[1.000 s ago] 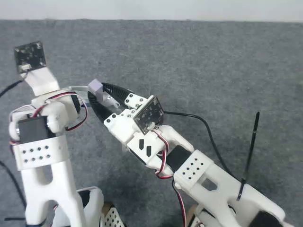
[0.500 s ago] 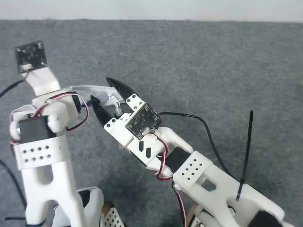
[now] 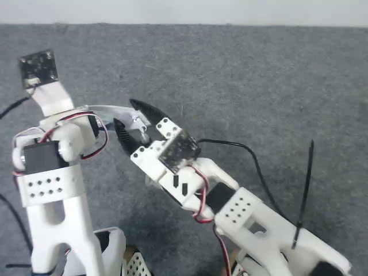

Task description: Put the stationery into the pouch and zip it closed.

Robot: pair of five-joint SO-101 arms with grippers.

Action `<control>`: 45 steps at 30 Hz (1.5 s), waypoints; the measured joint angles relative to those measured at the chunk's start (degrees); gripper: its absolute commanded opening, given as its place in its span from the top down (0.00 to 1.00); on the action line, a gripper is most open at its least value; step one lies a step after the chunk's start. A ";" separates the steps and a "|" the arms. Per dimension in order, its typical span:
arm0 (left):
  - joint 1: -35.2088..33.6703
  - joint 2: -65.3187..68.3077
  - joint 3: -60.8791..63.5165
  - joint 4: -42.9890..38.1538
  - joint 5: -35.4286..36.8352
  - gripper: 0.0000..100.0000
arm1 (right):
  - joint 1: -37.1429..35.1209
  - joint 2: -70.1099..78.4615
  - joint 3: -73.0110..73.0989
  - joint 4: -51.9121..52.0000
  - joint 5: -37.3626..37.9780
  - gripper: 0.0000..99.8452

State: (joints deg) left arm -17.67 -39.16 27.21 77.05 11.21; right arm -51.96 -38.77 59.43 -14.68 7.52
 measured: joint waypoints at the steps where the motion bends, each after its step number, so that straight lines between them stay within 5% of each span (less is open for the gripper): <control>1: 0.00 0.00 0.00 0.00 0.00 0.99 | -0.18 -1.49 0.09 1.14 0.00 0.86; 6: -0.26 0.00 0.00 0.00 0.00 0.99 | -3.96 -5.54 0.09 7.91 -0.79 0.86; 11: -0.26 0.00 0.00 0.00 0.00 0.99 | -5.36 -5.63 0.09 9.32 -2.55 1.00; 20: 5.19 -6.33 1.76 0.00 0.00 0.99 | -5.36 -7.30 -0.09 16.26 -2.20 0.96; 31: 8.00 -9.23 4.48 -1.76 0.00 0.99 | -1.93 -25.23 -6.07 47.56 -2.20 0.96; 38: 8.00 -9.23 4.57 -1.93 0.00 0.99 | -1.85 -30.15 -6.33 57.32 -9.32 0.83; 45: 8.18 -9.23 4.57 -1.93 0.00 0.99 | -1.93 -31.47 -6.77 64.09 -16.26 0.82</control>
State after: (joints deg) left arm -9.49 -48.40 31.78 75.12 11.21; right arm -53.89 -70.24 52.66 49.41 -8.75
